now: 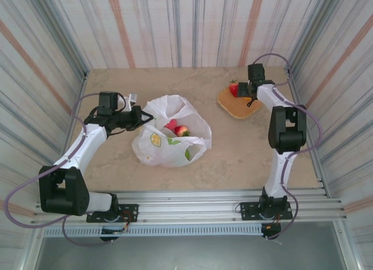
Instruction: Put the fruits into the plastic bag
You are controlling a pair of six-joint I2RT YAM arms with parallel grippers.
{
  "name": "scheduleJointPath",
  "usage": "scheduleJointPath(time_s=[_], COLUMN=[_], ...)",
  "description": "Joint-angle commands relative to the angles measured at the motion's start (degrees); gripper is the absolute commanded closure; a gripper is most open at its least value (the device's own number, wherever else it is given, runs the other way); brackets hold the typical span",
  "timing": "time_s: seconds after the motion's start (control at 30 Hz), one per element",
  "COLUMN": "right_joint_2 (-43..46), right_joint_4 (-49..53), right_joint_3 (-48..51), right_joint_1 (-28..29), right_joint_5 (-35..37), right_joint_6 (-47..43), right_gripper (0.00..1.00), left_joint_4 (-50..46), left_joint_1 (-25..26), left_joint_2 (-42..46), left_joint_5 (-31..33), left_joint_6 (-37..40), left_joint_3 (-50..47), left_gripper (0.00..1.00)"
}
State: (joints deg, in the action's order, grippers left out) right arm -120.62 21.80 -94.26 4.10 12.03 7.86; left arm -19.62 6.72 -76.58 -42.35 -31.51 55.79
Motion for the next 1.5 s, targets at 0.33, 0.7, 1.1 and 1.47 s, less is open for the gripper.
scheduleJointPath(time_s=[0.33, 0.7, 1.1, 1.47], right_joint_2=[-7.2, -9.9, -11.6, -11.9], right_joint_4=[5.5, 6.5, 6.9, 7.3], right_joint_3=[-9.2, -12.5, -15.0, -15.2], right_joint_1=[-0.5, -0.6, -0.7, -1.0], right_joint_5=[0.0, -0.1, -0.1, -0.5], right_joint_6=[-3.2, -3.7, -4.4, -5.0], right_gripper=[0.15, 0.15, 0.19, 0.25], left_joint_4=[-0.4, -0.5, -0.5, -0.6], left_joint_1=[-0.5, -0.6, -0.7, -0.7], left_joint_2=[-0.3, -0.3, -0.2, -0.2], left_joint_5=[-0.6, -0.7, -0.9, -1.0], left_joint_6=[1.0, 1.0, 1.1, 1.1], left_joint_3=[0.2, 0.2, 0.3, 0.3], left_gripper=[0.97, 0.97, 0.97, 0.96])
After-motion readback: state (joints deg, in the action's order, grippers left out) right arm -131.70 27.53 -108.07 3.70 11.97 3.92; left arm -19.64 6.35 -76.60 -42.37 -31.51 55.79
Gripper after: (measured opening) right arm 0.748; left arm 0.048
